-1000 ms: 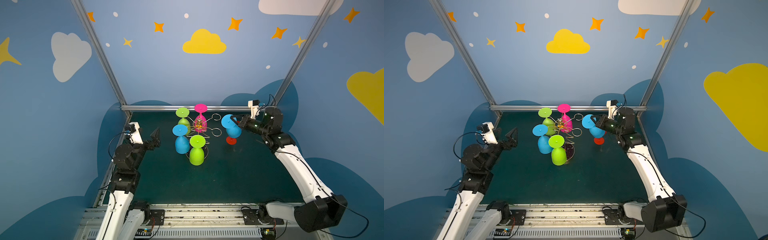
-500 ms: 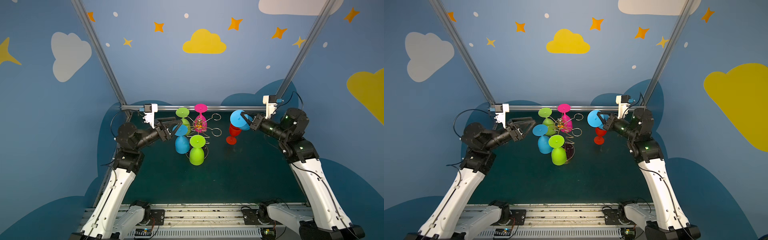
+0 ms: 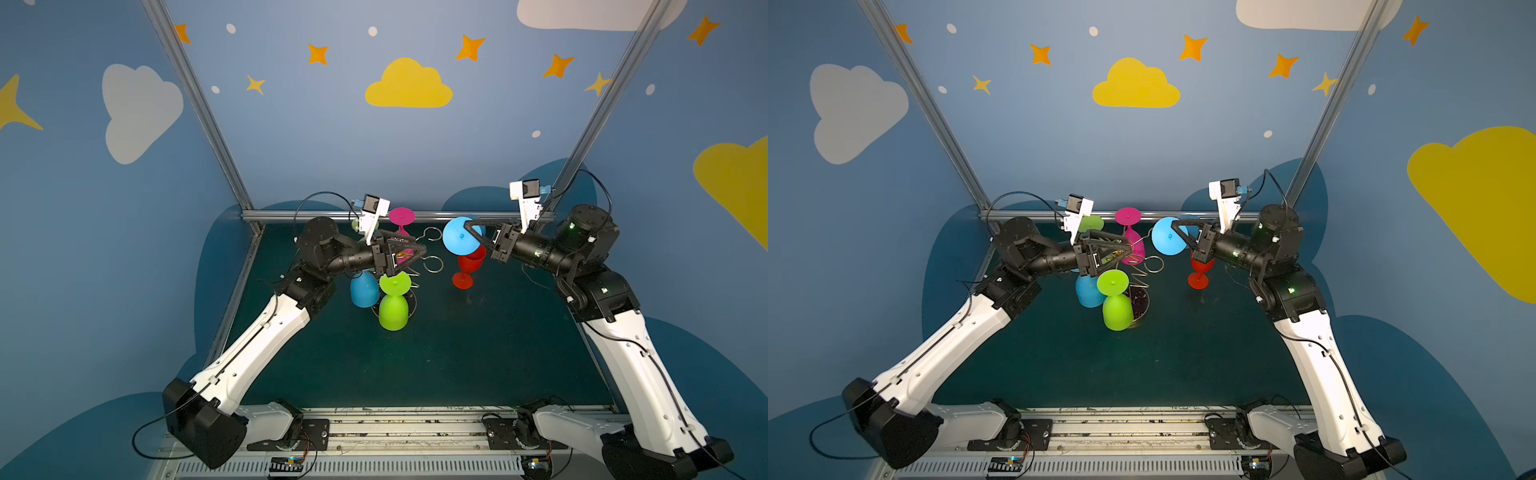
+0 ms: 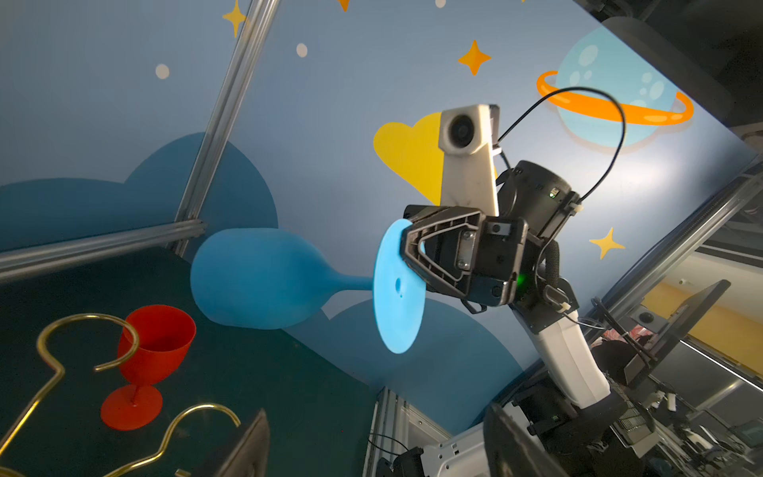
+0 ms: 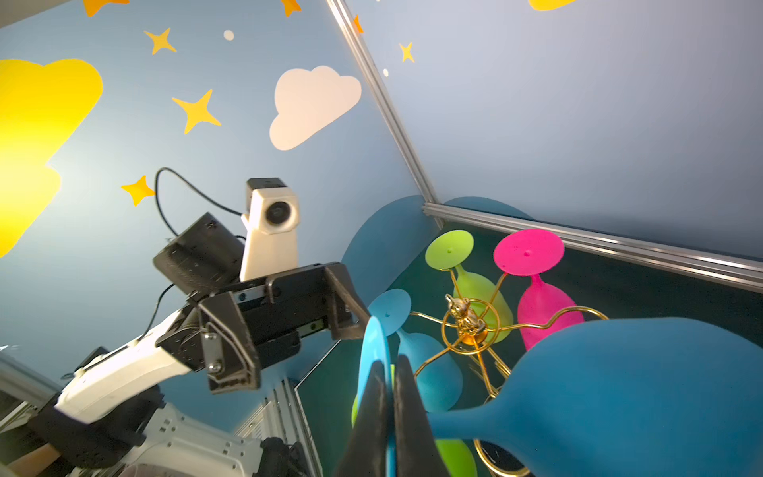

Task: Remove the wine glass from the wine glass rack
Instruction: 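Reach the left gripper to the blue glass foot while right holds it, then grip the blue glass foot with the left gripper while right opens and withdraws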

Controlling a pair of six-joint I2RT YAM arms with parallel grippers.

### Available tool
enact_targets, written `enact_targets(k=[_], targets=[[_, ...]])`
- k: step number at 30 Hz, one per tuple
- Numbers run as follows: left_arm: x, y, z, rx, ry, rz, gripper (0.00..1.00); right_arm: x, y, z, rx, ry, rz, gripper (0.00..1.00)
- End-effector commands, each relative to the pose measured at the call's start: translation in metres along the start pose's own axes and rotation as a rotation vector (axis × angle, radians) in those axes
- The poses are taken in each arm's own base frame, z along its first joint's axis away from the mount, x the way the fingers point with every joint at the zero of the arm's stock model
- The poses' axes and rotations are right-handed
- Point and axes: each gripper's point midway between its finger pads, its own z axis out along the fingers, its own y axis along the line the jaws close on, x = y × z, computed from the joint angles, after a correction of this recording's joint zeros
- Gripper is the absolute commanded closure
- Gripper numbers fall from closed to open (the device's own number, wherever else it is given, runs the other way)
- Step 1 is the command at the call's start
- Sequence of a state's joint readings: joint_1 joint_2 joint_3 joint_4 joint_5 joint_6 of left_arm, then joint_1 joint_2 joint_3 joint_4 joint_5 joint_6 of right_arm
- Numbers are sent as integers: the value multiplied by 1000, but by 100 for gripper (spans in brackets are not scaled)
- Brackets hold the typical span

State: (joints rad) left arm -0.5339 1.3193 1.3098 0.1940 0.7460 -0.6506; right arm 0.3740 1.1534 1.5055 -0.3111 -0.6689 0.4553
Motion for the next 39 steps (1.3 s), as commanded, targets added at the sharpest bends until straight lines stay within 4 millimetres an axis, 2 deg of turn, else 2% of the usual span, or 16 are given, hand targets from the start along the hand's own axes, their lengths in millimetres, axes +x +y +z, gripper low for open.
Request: enact_targets(k=[1, 9, 14, 25, 32, 39], targets=[[-13, -17, 6, 46, -28, 64, 20, -6, 19, 2, -67, -14, -43, 100], [-15, -27, 18, 106, -22, 68, 23, 3, 28, 14, -119, 11, -28, 100], [-14, -31, 24, 136, -12, 63, 29, 7, 31, 22, -141, 21, -17, 100], [-9, -34, 29, 160, 11, 44, 65, 11, 30, 29, -148, 24, -3, 100], [-11, -39, 26, 165, 1, 42, 81, 15, 31, 32, -157, 41, 3, 100], [-19, -51, 20, 190, -27, 30, 97, 19, 29, 31, -142, 48, 10, 100]])
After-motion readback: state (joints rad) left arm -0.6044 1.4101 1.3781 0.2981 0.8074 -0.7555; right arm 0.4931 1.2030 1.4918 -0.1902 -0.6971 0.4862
